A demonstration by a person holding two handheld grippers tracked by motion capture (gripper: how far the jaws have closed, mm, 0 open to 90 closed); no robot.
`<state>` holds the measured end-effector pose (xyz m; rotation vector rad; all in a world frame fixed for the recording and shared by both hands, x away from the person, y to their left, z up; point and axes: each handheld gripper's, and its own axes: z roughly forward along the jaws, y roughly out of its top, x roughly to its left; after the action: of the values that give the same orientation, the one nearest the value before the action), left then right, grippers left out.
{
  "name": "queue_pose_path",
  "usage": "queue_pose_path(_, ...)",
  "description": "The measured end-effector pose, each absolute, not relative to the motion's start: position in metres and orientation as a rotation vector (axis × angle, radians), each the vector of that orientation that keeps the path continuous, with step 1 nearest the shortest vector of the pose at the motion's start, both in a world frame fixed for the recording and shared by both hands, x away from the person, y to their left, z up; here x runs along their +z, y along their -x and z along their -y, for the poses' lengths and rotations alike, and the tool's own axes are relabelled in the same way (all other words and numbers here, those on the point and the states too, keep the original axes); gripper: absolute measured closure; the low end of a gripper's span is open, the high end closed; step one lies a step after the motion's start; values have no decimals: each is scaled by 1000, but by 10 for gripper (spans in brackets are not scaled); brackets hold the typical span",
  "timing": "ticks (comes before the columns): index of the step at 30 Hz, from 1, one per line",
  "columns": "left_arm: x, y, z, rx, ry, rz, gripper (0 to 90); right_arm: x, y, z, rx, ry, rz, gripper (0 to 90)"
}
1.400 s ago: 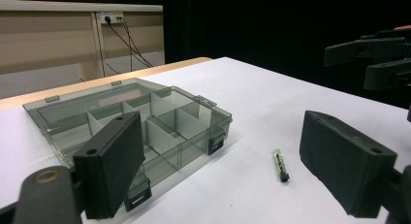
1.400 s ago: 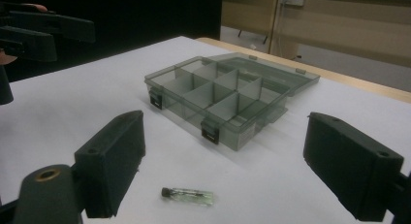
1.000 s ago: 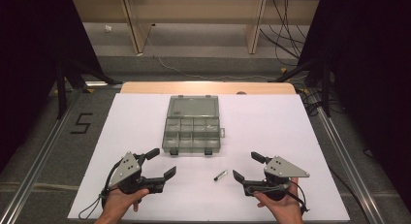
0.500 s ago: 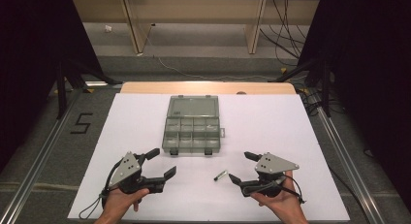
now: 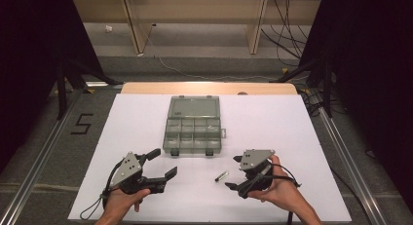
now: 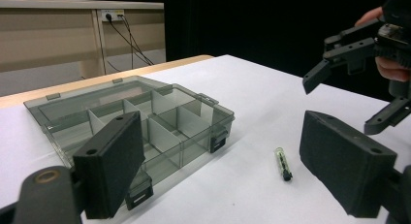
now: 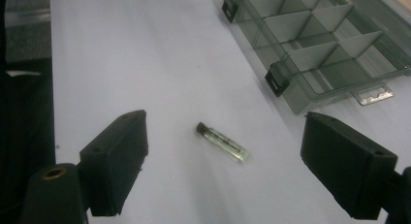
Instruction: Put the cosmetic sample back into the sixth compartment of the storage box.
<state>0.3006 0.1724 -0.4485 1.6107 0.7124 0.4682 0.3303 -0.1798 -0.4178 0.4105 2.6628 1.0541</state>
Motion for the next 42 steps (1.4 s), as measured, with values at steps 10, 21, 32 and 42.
queue_pose_path(10, -449, -301, -172, 462, -1609, -707, 159, -415, -355, 148, 792, -135, -2841, 264)
queue_pose_path(21, -448, -301, -172, 463, -1606, -713, 158, -429, -374, 127, 589, -101, -2919, 277)
queue_pose_path(32, -448, -301, -172, 462, -1607, -713, 158, -442, -388, 118, 504, -46, -2975, 361)
queue_pose_path(42, -449, -301, -172, 465, -1606, -714, 158, -452, -395, 117, 459, 6, -3055, 471)
